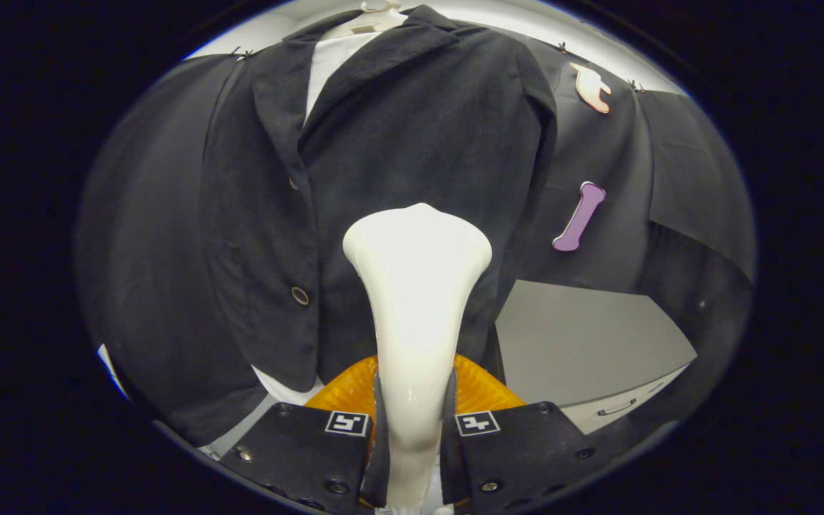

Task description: Iron the clothes twice with a garment steamer, once on the left side and once on the right side.

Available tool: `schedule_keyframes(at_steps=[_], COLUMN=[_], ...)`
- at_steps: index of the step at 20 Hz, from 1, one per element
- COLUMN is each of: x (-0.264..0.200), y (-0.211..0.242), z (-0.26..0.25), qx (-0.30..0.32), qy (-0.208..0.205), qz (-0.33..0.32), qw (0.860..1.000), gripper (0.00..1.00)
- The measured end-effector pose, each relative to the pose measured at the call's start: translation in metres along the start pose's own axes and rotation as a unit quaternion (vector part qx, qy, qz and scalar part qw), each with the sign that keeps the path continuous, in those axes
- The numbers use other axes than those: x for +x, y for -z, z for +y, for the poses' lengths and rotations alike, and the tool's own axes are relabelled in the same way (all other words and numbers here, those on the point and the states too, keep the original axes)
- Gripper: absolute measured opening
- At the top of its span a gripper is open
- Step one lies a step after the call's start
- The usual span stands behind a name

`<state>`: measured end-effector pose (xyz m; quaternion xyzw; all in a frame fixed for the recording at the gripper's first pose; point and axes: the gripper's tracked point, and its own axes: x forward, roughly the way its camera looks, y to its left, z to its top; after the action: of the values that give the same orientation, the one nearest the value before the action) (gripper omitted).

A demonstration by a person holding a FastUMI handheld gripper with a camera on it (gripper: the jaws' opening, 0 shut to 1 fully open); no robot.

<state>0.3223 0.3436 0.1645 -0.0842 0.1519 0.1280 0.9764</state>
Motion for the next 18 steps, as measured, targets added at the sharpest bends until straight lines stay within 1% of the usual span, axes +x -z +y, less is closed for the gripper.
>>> schedule_keyframes(at_steps=[4, 10, 18], x=[0.003, 0.01, 0.034], y=[0.021, 0.048, 0.106], z=[-0.001, 0.01, 0.016], qx=[-0.005, -0.029, -0.032], qy=[0.006, 0.013, 0.012], qz=[0.007, 0.012, 0.053], qw=[1.0, 0.999, 0.998], gripper=[0.31, 0.31, 0.31])
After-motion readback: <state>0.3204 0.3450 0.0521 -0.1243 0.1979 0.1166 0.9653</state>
